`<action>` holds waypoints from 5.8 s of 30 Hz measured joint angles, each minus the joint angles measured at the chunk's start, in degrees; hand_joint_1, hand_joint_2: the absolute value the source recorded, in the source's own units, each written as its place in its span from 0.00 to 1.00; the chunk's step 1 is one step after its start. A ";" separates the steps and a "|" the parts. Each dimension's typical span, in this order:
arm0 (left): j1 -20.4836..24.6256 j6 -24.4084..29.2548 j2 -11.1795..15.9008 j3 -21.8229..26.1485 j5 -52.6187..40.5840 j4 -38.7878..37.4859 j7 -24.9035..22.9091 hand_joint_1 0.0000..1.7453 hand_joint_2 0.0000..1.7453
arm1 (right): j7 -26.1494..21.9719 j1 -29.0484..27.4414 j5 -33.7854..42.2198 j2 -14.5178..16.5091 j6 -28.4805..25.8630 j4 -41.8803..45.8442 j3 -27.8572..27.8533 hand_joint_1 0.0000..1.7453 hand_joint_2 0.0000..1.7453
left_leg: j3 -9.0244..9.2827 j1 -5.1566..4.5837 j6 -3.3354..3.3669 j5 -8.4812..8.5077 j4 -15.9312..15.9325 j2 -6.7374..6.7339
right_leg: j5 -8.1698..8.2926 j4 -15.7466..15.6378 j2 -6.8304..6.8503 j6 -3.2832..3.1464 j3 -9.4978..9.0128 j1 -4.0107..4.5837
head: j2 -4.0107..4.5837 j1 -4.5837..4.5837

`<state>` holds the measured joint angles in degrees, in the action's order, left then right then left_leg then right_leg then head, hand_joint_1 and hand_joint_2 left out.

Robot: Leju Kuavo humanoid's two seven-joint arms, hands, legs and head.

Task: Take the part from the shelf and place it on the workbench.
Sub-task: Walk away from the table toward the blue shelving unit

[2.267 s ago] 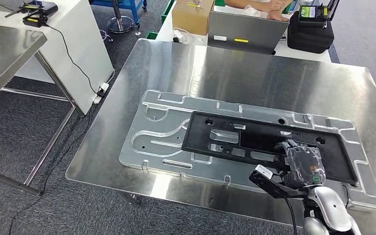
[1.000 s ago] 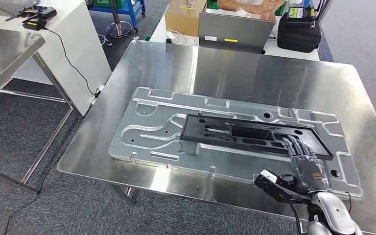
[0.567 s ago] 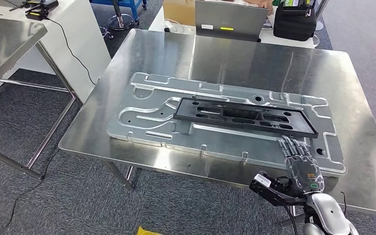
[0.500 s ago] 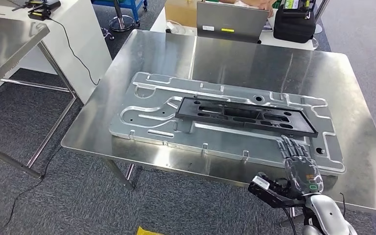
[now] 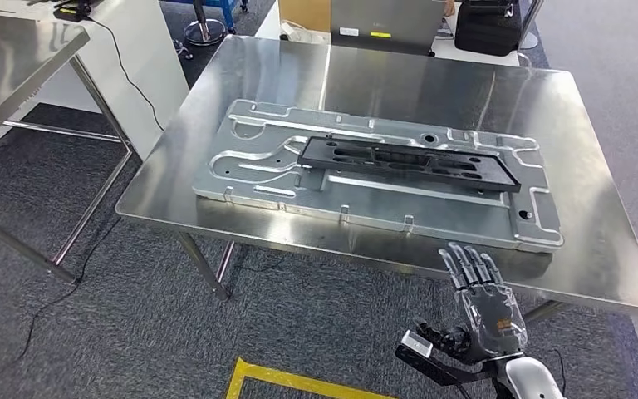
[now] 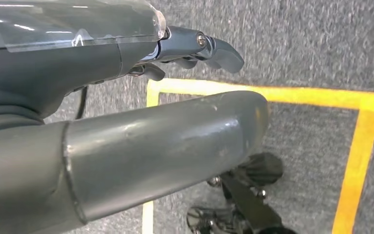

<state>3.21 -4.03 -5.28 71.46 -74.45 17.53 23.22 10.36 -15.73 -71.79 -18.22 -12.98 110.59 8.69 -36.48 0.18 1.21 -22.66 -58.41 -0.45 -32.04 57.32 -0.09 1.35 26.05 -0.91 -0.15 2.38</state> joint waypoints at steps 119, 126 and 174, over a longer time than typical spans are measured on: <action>0.06 5.96 -1.78 6.59 -3.76 -2.12 -0.32 0.00 0.00 | 9.41 -9.87 37.82 38.64 19.17 -50.57 -33.55 0.00 0.00 | 6.20 -0.03 1.13 -5.18 1.72 4.30 | -1.59 10.79 -0.82 -0.85 7.70 0.21 | 0.00 -0.18; -0.07 5.91 -1.69 6.41 -3.72 -2.11 -0.55 0.00 0.00 | 9.55 -9.82 38.25 38.64 19.24 -50.56 -32.85 0.00 0.00 | 4.91 0.06 -0.65 -5.82 0.35 6.71 | 2.64 -0.02 -2.67 -2.48 3.43 0.34 | 0.00 -0.20; -0.24 5.23 -0.85 6.44 -3.64 -1.85 -1.42 0.00 0.00 | 11.20 -10.79 39.94 38.55 18.92 -48.76 -29.92 0.00 0.00 | 4.02 1.49 -0.77 -5.21 -0.38 0.32 | -3.53 6.07 1.83 -0.03 4.05 -0.61 | 0.00 0.01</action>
<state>2.96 1.20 -6.13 77.90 -78.09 15.68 21.81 21.56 -26.53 -31.85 20.33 5.94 61.82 -21.23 -32.46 1.68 0.45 -27.87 -58.80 -0.13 -35.57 63.39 1.75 1.32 30.11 -1.53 -0.15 2.39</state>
